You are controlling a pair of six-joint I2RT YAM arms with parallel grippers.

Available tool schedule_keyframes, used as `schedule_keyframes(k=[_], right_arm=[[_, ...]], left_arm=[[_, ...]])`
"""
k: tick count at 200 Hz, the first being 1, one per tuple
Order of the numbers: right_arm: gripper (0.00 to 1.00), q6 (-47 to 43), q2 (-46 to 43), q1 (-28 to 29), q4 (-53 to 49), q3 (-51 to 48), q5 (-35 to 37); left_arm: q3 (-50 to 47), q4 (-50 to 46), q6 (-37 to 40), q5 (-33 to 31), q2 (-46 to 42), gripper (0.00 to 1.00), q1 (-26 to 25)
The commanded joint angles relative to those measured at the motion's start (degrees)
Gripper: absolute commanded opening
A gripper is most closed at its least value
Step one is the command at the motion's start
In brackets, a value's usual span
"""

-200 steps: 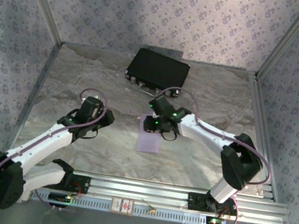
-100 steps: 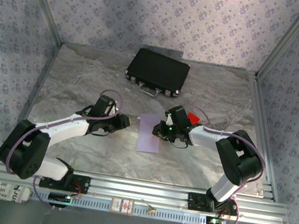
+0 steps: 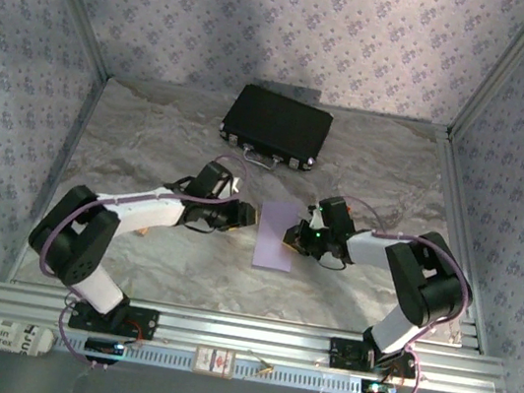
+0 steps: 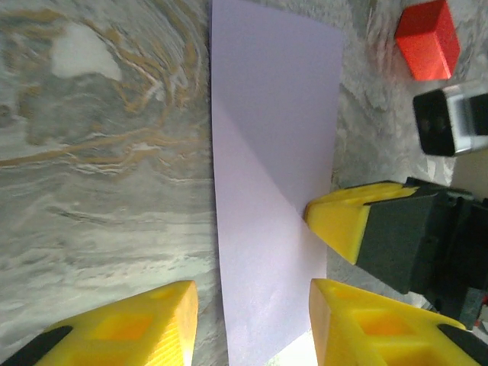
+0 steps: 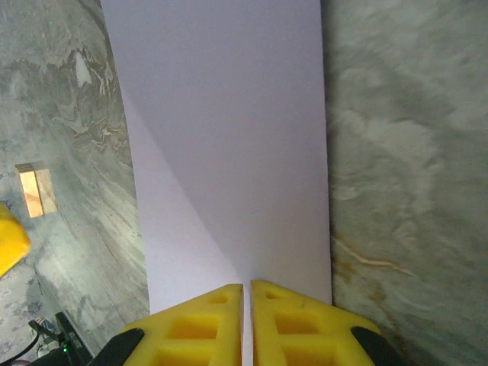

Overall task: Fold a paper plane with a square sheet of paper (pick it up from the middle)
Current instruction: Turn over the paper at the center of the table, then third fold the triangle at the center of the table.

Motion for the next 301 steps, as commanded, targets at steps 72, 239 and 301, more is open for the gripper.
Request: schedule_keyframes(k=[72, 239, 301], right_arm=[[0.12, -1.02, 0.45, -0.38, -3.22, -0.55, 0.73], [0.12, -0.7, 1.09, -0.54, -2.35, -0.92, 0.97], [0.12, -0.6, 1.07, -0.51, -2.17, -1.13, 1.03]], left_arm=[[4.36, -1.3, -1.94, 6.15, 8.92, 0.36, -2.27], [7.09, -1.65, -3.72, 8.04, 15.15, 0.25, -2.72], [6.47, 0.92, -5.03, 8.84, 15.43, 0.24, -2.66]])
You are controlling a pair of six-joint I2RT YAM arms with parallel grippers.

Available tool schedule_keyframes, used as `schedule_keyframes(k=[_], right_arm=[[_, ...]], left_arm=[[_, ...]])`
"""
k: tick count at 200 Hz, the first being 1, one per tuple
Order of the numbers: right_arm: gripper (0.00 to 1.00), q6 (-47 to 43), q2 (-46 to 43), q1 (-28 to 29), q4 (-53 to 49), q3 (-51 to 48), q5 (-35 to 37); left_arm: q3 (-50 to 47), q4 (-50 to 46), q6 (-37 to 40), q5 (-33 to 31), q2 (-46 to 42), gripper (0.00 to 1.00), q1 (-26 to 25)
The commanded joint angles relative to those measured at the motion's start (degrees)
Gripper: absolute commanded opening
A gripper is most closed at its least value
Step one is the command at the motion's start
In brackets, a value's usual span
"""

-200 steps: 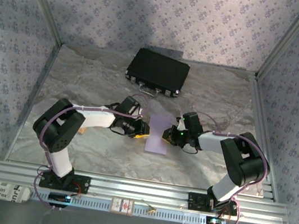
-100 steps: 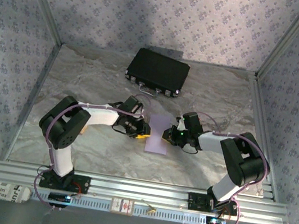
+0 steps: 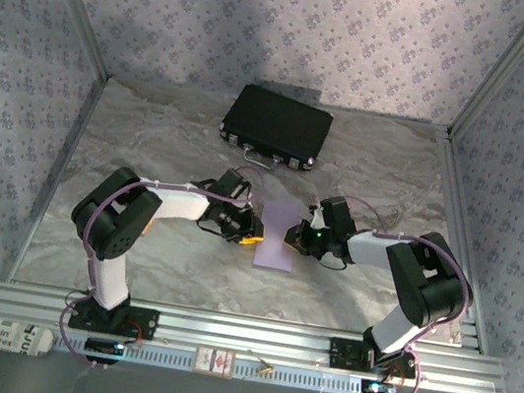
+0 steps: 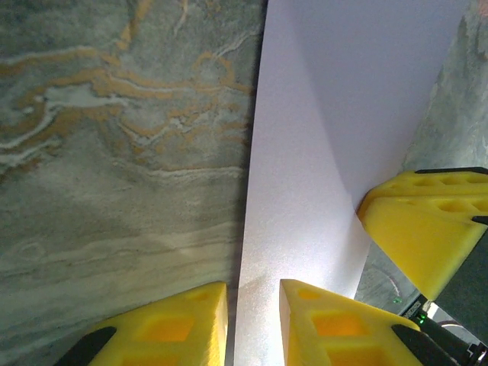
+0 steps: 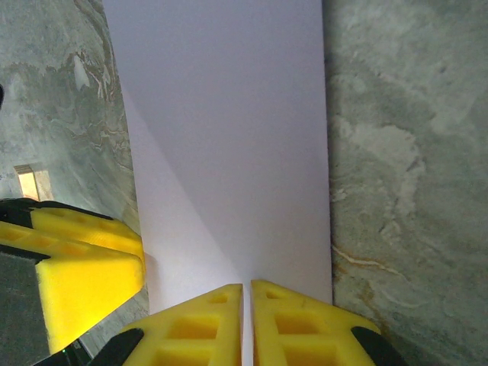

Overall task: Fold a paper plane with a square sheet of paper (pick it up from the middle)
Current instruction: Third fold the triangle at the center of the table.

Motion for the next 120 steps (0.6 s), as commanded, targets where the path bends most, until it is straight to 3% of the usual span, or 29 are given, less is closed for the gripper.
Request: schedule_keyframes(k=[1, 120], right_arm=[[0.12, -0.42, 1.02, -0.29, -2.13, -1.1, 1.09], [0.12, -0.26, 0.61, -0.24, -1.86, -1.65, 1.17]], left_arm=[[-0.16, 3.55, -1.06, 1.56, 1.71, 0.24, -0.4], [-3.65, 9.15, -3.84, 0.93, 0.05, 0.25, 0.24]])
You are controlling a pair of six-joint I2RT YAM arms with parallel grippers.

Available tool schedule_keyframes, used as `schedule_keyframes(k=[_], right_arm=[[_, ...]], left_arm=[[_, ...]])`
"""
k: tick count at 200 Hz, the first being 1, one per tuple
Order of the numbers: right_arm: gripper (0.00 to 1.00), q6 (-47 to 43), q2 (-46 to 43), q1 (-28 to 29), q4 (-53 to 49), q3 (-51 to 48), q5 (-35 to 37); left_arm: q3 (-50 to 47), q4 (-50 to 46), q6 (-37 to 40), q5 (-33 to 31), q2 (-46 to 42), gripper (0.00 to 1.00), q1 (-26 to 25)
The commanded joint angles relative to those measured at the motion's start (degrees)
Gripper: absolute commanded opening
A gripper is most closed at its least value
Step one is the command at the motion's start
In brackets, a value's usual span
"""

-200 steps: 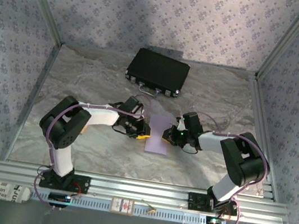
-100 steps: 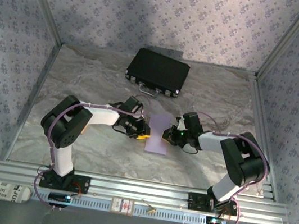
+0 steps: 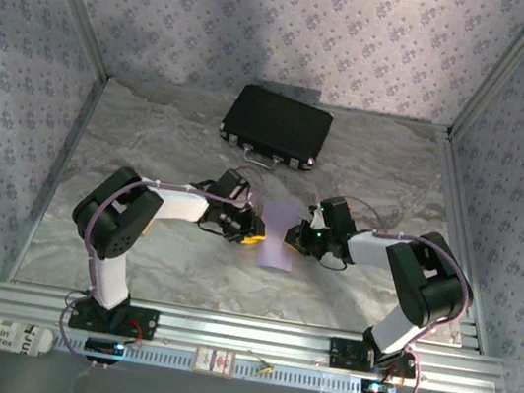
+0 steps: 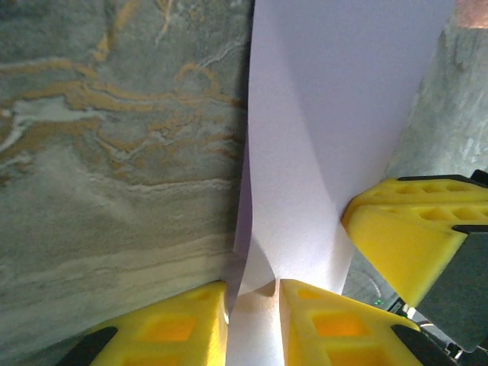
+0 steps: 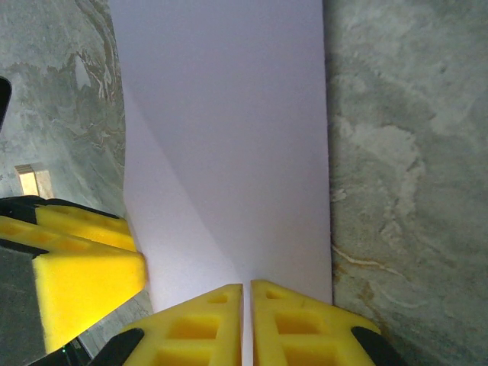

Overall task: Fold a paper plane with a square sheet of paper (pick it up from the middle)
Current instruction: Third fold the triangle at the center of the table.

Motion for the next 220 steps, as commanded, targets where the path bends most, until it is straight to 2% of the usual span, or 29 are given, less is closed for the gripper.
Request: schedule_keyframes(k=[1, 59, 132, 158, 192, 220], right_arm=[[0.12, -0.26, 0.57, -0.28, -2.32, -1.45, 1.19], [0.12, -0.28, 0.41, -0.31, -2.24, -1.4, 1.04], [0.12, -0.25, -0.22, -0.4, -2.24, -1.53, 0.87], [0.12, -0.3, -0.53, -0.4, -2.15, -1.61, 0.86], [0.13, -0.14, -0.62, -0.43, -1.46, -1.72, 0.59], [0.13, -0.17, -1.05, -0.44, -1.01, -1.75, 0.34]], left_arm=[[-2.11, 4.31, -1.07, -0.61, -0.35, 0.26, -0.05], [-3.01, 9.52, -2.67, 0.45, -0.27, 0.28, 0.31], [-2.44, 10.44, -2.37, 0.32, 0.03, 0.32, 0.41], [-2.79, 10.07, -2.76, -0.25, -0.11, 0.28, 0.41], [-2.81, 9.15, -2.76, -0.3, 0.15, 0.15, 0.41], [-3.48, 8.38, -2.76, -1.16, -0.78, 0.09, 0.38]])
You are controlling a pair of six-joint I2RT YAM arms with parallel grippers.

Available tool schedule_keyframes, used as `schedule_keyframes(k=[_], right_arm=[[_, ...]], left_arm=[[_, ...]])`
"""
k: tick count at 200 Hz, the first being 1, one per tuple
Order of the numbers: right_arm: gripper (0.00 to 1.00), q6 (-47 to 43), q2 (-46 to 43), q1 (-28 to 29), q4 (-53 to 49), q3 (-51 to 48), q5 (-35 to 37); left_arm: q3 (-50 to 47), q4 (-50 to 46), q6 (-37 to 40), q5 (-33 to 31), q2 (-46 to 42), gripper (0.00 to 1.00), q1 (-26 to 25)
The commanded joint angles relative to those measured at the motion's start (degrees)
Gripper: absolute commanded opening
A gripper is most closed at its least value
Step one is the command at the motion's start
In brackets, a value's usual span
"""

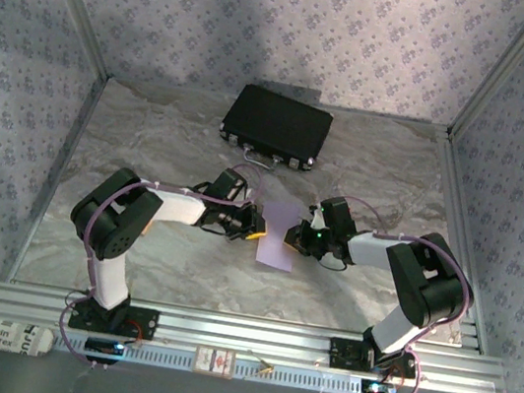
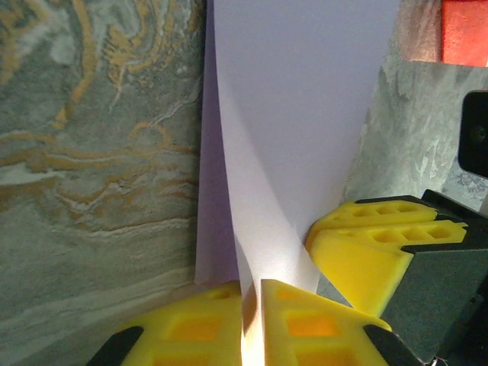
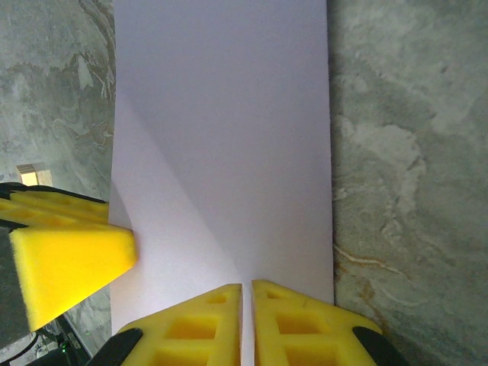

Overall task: Fold a paper plane with a square sheet of paper (pick it up from the middle)
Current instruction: Third fold the triangle at the center of the table.

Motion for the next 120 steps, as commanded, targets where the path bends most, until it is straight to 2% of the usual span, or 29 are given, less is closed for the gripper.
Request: schedule_keyframes(k=[1, 58, 120], right_arm=[[0.13, -0.19, -0.73, -0.4, -1.62, -1.39, 0.34], [0.2, -0.65, -2.75, -0.37, -1.65, -1.38, 1.13], [0.52, -2.94, -8.92, 0.09, -6.29, -1.23, 6.32]], left_arm=[[-0.86, -0.4, 0.32, -0.86, -0.26, 0.09, 0.03], [-2.84, -1.2, -0.11, -2.52, -2.46, 0.05, 0.24], [-5.62, -0.59, -1.08, -3.94, -5.7, 0.04, 0.95]])
